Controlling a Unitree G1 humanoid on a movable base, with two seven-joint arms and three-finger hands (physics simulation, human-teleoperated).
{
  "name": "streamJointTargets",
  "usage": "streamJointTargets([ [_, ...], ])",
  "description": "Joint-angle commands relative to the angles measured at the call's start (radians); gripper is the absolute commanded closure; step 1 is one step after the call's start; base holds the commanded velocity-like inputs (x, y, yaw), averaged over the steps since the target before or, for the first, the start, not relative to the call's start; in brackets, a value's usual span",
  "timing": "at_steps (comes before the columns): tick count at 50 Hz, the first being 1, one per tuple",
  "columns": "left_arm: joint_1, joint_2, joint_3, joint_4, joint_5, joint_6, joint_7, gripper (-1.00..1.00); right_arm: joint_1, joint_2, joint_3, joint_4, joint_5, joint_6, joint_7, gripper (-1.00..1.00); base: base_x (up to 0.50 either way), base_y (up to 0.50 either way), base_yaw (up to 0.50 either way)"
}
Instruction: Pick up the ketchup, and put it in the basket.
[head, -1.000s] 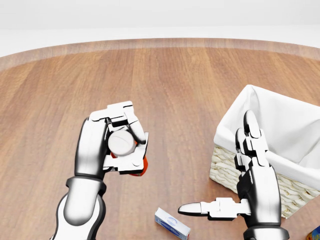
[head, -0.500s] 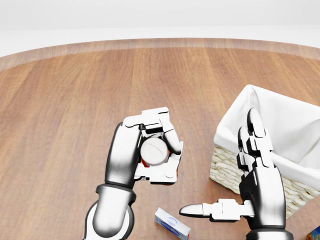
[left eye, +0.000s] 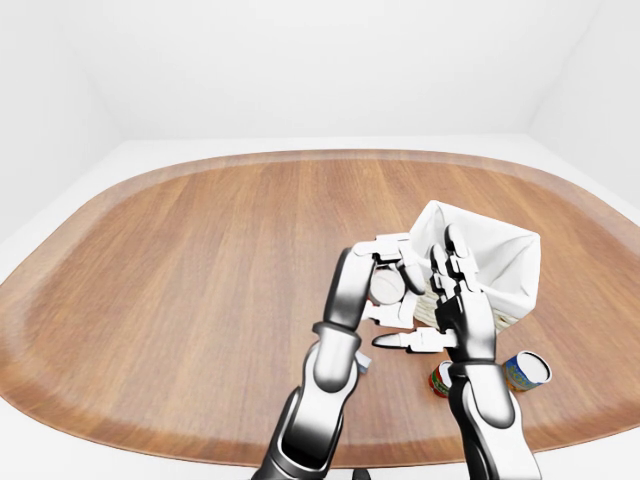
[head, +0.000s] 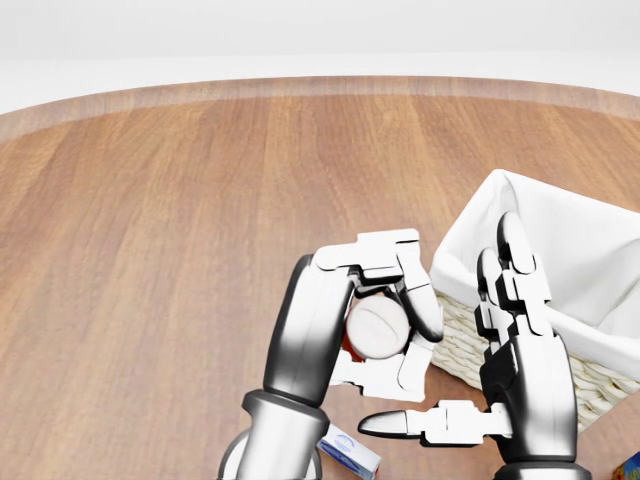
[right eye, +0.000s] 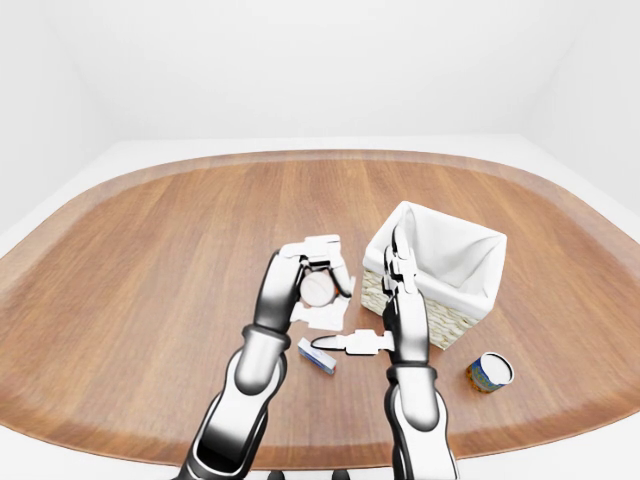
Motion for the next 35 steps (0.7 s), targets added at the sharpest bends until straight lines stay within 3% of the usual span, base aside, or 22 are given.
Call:
streamJointTargets([
  [1, -0.004, -0.025, -0.069, -0.049, -0.002, 0.0, 0.07, 0.92, 0.002, 0.0, 0.0, -0.01, 0.002, 0.0, 0.0, -1.0, 0.0, 0.0, 0.0],
  [17, 0.006, -0.044, -0.156, -0.122, 0.071, 0.0, 0.062, 0.92, 0.005, 0.0, -0.002, -0.009, 0.002, 0.0, 0.001, -1.0, 0.0, 0.0, 0.0],
  [35, 0.037, -0.036, -0.228, -0.142, 0.084, 0.0, 0.082, 0.92, 0.017, -0.001, -0.018, -0.025, 0.039, 0.0, 0.028, -1.0, 0.0, 0.0, 0.0],
])
